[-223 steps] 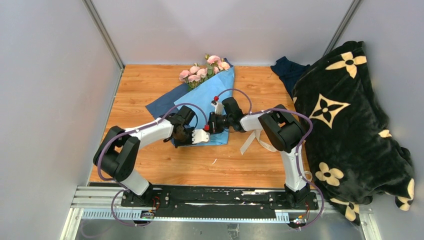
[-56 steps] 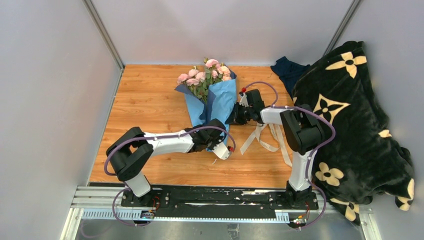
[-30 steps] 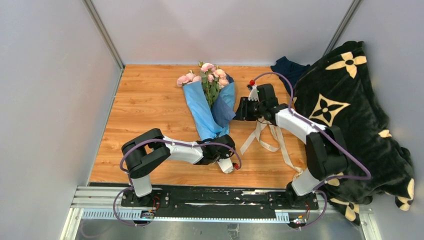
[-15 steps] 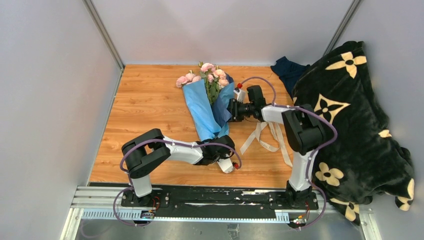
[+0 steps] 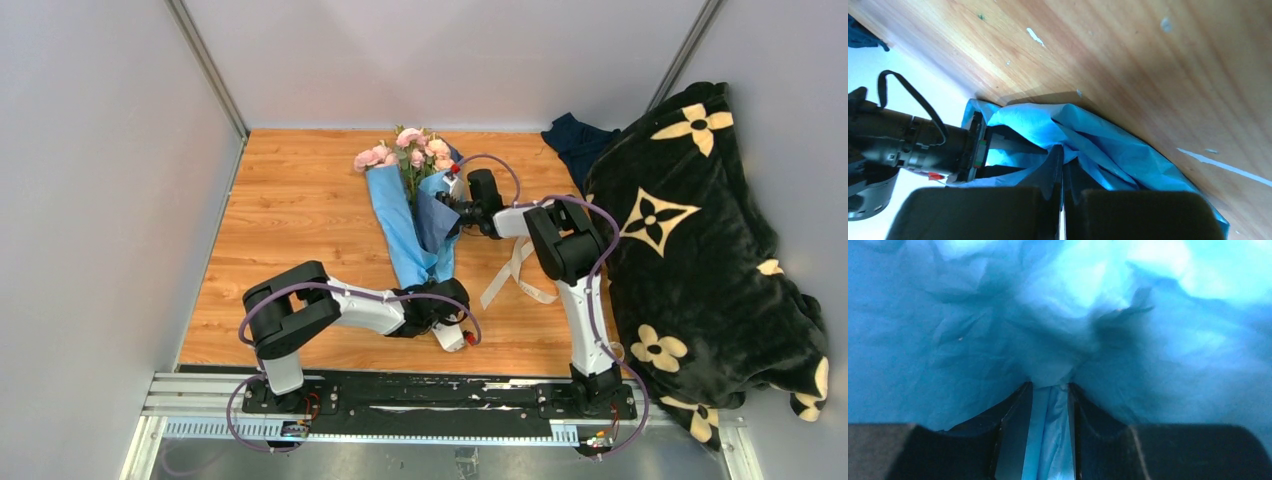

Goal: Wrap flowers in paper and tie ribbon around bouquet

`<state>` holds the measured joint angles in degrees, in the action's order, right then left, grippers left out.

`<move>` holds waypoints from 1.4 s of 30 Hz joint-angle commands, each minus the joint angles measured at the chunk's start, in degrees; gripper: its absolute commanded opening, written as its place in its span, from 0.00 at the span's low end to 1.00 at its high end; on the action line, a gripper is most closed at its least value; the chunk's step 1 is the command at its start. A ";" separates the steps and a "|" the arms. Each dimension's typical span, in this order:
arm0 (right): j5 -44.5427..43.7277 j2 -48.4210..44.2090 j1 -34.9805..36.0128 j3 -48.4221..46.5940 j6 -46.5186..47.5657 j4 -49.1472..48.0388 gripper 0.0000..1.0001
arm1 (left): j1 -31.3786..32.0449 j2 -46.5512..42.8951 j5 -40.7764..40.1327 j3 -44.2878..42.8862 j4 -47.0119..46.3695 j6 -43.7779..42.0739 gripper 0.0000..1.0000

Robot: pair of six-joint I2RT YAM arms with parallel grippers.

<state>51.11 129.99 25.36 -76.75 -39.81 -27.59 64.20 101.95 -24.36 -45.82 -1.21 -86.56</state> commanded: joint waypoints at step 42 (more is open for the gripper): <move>-39.35 -27.70 4.87 -5.42 23.48 33.27 0.00 | 2.31 6.22 -3.28 2.37 -0.15 1.47 0.16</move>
<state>17.08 110.21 34.44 -93.62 -11.86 10.09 65.52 104.38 -24.93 -45.69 -7.31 -85.01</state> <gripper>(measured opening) 0.011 0.097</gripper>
